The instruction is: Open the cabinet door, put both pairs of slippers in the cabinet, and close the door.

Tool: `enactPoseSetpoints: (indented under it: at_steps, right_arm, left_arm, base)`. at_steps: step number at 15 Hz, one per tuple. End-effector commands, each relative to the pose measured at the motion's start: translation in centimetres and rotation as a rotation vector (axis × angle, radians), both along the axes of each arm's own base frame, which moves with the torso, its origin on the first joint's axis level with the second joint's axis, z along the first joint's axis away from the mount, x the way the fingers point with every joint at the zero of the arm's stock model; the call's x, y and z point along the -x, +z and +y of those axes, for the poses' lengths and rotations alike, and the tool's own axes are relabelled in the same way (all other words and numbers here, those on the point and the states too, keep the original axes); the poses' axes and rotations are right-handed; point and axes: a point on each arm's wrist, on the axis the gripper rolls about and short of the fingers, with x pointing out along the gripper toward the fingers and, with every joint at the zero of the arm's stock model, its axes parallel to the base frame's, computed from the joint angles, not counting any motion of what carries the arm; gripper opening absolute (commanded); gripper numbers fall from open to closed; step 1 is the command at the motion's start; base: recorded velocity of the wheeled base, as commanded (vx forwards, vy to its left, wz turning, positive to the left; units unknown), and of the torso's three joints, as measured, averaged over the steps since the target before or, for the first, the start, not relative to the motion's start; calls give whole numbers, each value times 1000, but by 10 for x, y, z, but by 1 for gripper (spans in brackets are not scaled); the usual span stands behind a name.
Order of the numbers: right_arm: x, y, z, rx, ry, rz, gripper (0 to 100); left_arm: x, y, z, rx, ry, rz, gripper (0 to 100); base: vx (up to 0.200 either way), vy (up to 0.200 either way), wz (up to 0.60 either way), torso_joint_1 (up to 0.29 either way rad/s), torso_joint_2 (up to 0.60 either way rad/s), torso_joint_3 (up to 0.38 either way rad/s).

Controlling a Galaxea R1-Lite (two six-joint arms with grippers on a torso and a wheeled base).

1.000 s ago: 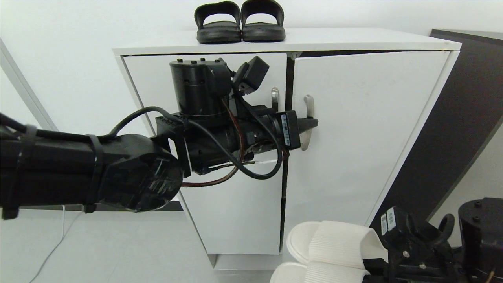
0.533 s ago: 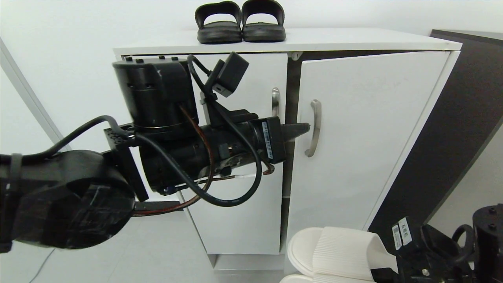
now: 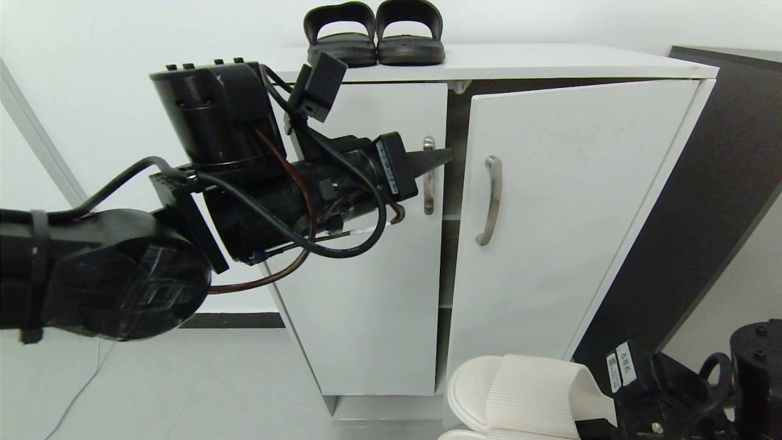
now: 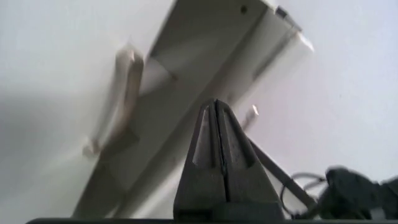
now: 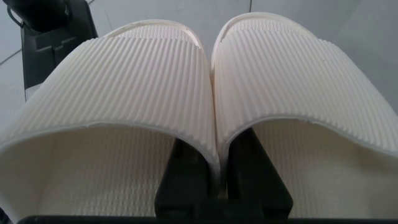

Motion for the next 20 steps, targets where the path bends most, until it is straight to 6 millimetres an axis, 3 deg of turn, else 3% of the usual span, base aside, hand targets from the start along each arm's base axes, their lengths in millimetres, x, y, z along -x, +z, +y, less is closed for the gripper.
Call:
enactPoseSetpoints:
  at_steps: [1, 6, 11, 13, 16, 18, 20]
  right_arm:
    - [-1, -1, 1, 5, 1, 4, 0]
    - [1, -2, 1, 9, 12, 2, 0]
    - [1, -4, 3, 19, 21, 5, 0]
    - [5, -7, 4, 29, 40, 12, 0]
    - [8, -10, 3, 54, 75, -32, 0]
    - [12, -11, 5, 59, 100, -42, 0]
    - [15, -11, 5, 58, 113, -45, 0]
  left_arm:
    - [-19, -8, -15, 2, -5, 3, 0]
    - [-55, -17, -43, 16, -11, -15, 0]
    - [-53, -18, -45, 12, -10, -8, 0]
    - [-53, -21, -43, 13, 33, -5, 0]
    - [-27, -24, -47, 8, 5, -4, 0]
    - [2, -28, -70, 22, -93, -35, 0]
    - [9, -31, -83, 3, -116, -67, 0]
  base:
    - [0, 0, 0, 0, 0, 0]
    - [0, 0, 0, 0, 0, 0]
    - [0, 0, 0, 0, 0, 0]
    - [-200, 0, 0, 0, 2, 2]
    - [-200, 0, 0, 1, 2, 4]
    - [-200, 0, 0, 2, 2, 5]
    - [-200, 0, 0, 2, 10, 5]
